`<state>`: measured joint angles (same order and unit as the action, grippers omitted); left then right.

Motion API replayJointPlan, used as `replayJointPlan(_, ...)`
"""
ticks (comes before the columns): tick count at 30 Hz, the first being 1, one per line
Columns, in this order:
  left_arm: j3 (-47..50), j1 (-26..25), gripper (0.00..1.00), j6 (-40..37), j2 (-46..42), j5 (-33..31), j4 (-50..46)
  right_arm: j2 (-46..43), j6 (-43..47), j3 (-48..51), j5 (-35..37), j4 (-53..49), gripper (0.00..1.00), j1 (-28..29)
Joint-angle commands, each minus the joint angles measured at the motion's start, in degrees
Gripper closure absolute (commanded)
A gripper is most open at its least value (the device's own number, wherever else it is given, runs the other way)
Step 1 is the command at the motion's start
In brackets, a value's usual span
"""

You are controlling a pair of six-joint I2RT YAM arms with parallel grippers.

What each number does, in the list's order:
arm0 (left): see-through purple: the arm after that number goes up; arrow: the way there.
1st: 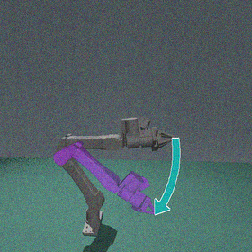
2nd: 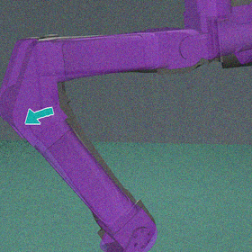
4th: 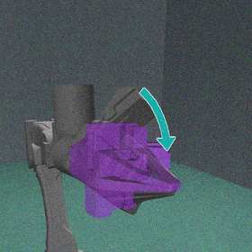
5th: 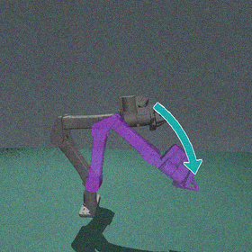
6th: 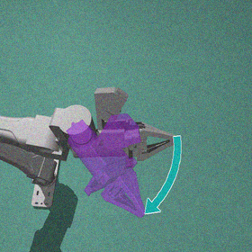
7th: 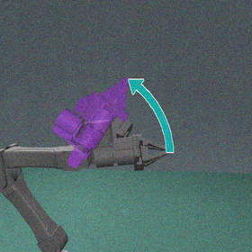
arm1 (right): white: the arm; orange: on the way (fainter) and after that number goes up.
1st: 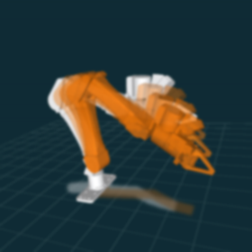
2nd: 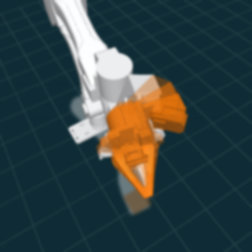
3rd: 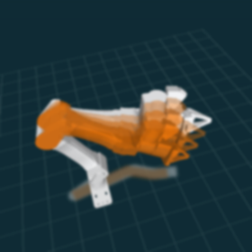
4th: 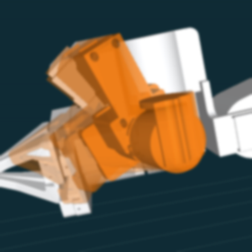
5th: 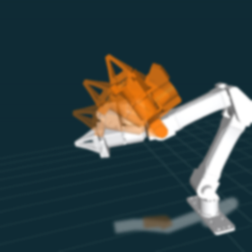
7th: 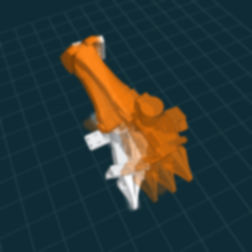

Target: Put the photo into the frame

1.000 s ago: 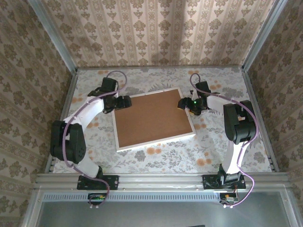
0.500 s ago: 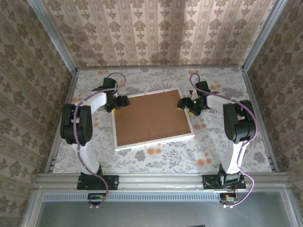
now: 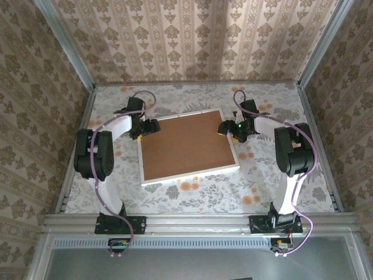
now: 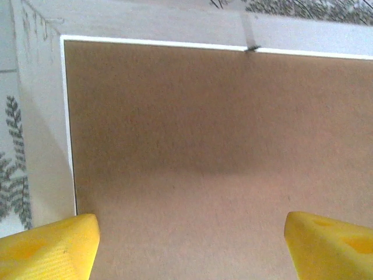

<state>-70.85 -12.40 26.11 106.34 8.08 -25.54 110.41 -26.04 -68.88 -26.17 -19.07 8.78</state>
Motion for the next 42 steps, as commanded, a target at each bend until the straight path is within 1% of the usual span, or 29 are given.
replayJointPlan(1,1.29,-0.19,0.13,0.06,-5.29,-2.03,-0.28,-0.54,0.88,-0.20,0.10,-5.89,0.18,0.85)
replayJointPlan(3,2.94,0.60,0.11,0.38,-7.36,-4.28,-0.07,-1.71,1.17,0.38,2.38,-6.86,0.15,0.61)
replayJointPlan(5,5.11,2.11,0.11,1.42,-8.29,-4.08,0.18,-2.56,0.22,1.67,3.09,-5.31,0.12,0.49)
replayJointPlan(7,7.39,3.19,0.11,2.03,-8.44,-3.24,0.56,-1.95,-0.98,1.66,2.21,-3.69,0.11,0.72)
replayJointPlan(10,10.71,4.24,0.11,3.08,-8.39,-0.04,1.05,-0.64,-1.78,0.77,1.54,-2.45,0.11,1.90)
replayJointPlan(14,14.73,4.76,0.11,4.16,-9.28,5.10,2.34,-0.38,-1.99,0.59,1.65,-1.42,0.12,1.83)
replayJointPlan(18,17.36,4.87,0.12,4.89,-10.49,9.96,4.52,-1.10,-1.54,0.14,0.31,-1.58,0.14,1.40)
replayJointPlan(20,18.16,5.15,0.15,5.16,-11.13,10.82,6.09,-2.06,-0.95,0.94,-0.55,-1.33,0.17,0.42)
replayJointPlan(22,18.74,5.39,0.17,5.22,-11.12,12.05,8.53,-2.35,-0.40,1.33,-2.88,-1.04,0.21,-0.16)
replayJointPlan(25,17.07,5.07,0.20,4.57,-8.88,14.20,8.40,-2.99,-0.45,2.71,-4.29,-1.90,0.24,-0.16)
replayJointPlan(28,16.41,4.16,0.23,4.95,-7.86,15.77,9.28,-5.65,-0.47,6.05,-4.44,-2.47,0.26,-0.17)
replayJointPlan(31,15.62,3.70,0.25,5.56,-7.74,15.90,9.84,-9.71,-1.33,10.36,-5.51,-2.62,0.27,-0.16)
replayJointPlan(34,14.67,3.87,0.26,5.56,-7.09,14.17,9.85,-13.10,-0.43,11.28,-1.18,-4.38,0.27,-1.35)
replayJointPlan(37,12.89,3.83,0.25,4.71,-5.62,12.64,8.68,-12.50,1.39,7.94,3.93,-5.10,0.28,-4.17)
replayJointPlan(39,12.07,3.92,0.25,4.11,-5.14,11.18,8.05,-9.44,3.90,3.55,4.35,-7.29,0.28,-6.40)
replayJointPlan(40,11.91,3.88,0.25,3.83,-4.97,10.87,8.05,-7.89,4.44,2.00,4.01,-7.47,0.32,-7.30)
replayJointPlan(42,11.22,4.06,0.25,3.45,-4.57,10.17,7.61,-4.40,6.50,-2.07,3.07,-8.72,0.42,-8.70)
